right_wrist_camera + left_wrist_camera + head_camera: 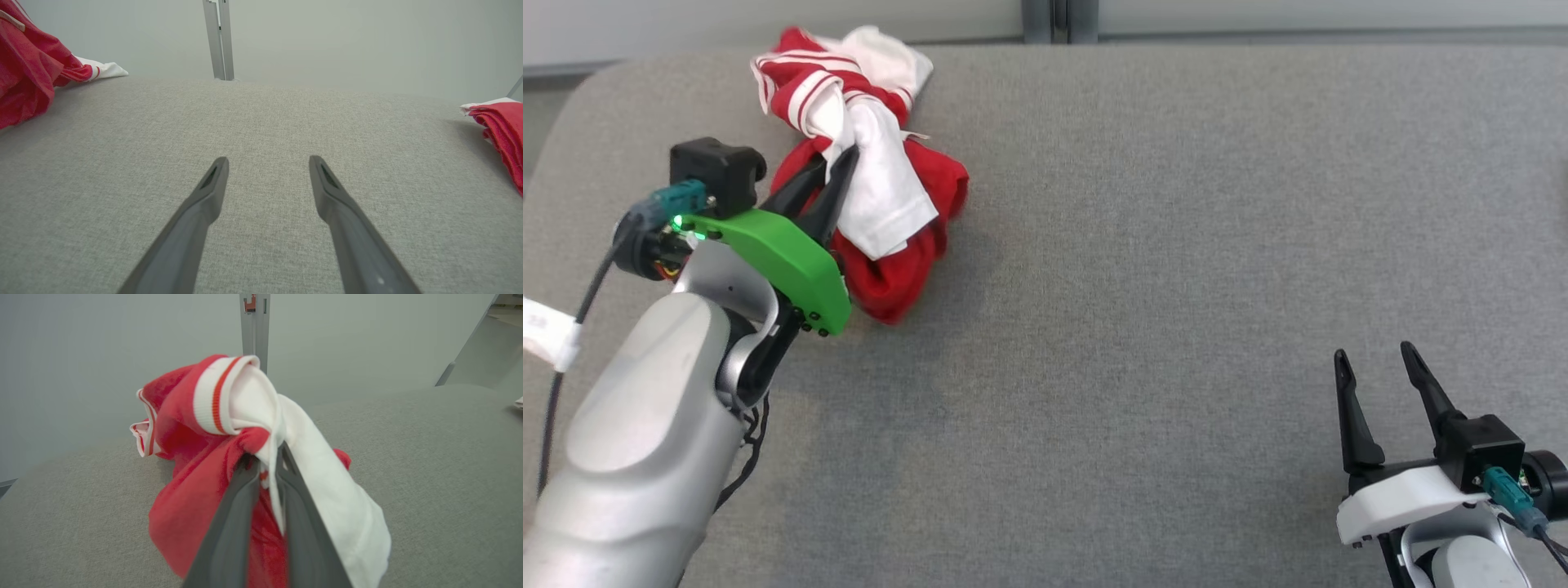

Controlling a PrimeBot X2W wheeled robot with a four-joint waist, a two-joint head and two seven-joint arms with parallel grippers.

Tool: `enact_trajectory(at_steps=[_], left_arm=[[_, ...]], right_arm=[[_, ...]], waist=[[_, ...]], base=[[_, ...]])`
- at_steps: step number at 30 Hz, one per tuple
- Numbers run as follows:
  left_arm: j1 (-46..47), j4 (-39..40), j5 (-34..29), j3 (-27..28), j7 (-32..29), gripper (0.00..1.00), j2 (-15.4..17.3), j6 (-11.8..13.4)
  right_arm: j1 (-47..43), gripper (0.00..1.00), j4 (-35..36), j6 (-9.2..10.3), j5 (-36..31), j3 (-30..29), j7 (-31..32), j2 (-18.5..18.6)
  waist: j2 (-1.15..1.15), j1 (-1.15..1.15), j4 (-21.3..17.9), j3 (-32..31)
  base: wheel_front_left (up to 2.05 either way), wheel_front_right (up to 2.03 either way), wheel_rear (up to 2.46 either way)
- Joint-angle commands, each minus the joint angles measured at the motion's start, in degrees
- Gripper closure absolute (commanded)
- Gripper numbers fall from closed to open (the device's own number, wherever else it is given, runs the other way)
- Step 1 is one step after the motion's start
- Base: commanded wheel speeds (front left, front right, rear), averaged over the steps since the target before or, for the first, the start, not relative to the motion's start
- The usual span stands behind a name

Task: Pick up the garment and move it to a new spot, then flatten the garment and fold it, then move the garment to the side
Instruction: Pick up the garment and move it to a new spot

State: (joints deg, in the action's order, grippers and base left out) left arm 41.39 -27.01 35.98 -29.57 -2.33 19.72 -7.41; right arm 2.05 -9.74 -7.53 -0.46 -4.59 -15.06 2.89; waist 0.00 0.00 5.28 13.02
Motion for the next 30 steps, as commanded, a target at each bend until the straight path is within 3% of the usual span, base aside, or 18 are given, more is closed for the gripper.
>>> enact_trajectory(at_steps=[1, 5, 9, 16, 23, 30], left_arm=[[-2.1, 5.4, 1.7, 0.3, -2.8, 1.0, 2.0, -0.1], [-6.4, 24.5, 8.1, 1.3, -13.4, 1.0, 6.6, 0.5], [-9.3, 41.6, 17.3, 3.2, -22.1, 1.0, 8.9, 2.3], [-9.6, 59.2, 29.6, 3.5, -29.5, 1.0, 7.3, 5.3], [-9.6, 66.3, 36.9, 0.4, -32.2, 1.0, 4.3, 5.4], [-8.2, 56.5, 32.0, -0.5, -30.8, 1.0, 4.7, 3.9]], right_arm=[[-1.3, 0.0, -0.1, 0.08, 0.8, -0.1, -0.2, 0.1], [-2.5, 0.0, -0.4, 0.08, 2.2, -0.3, -0.2, 0.0], [-2.9, 0.0, -0.5, 0.08, 3.0, -0.9, -0.2, 0.1], [-1.6, 0.0, -0.4, 0.08, 3.6, -1.7, -0.2, 0.1], [-0.2, 0.0, 0.0, 0.08, 4.0, -1.9, -0.2, 0.1], [1.9, 0.0, 0.7, 0.08, 4.3, -2.8, -0.2, 0.0]], waist=[[0.0, 0.0, -0.1, -9.1], [0.0, 0.0, -1.8, -11.6], [0.0, 0.0, -3.7, -12.8], [0.0, 0.0, -7.6, -12.3], [0.0, 0.0, -12.0, -9.6], [0.0, 0.0, -16.5, -4.8]], base=[[0.0, 0.0, 0.0], [0.0, 0.0, 0.0], [0.0, 0.0, 0.0], [0.0, 0.0, 0.0], [0.0, 0.0, 0.0], [0.0, 0.0, 0.0]])
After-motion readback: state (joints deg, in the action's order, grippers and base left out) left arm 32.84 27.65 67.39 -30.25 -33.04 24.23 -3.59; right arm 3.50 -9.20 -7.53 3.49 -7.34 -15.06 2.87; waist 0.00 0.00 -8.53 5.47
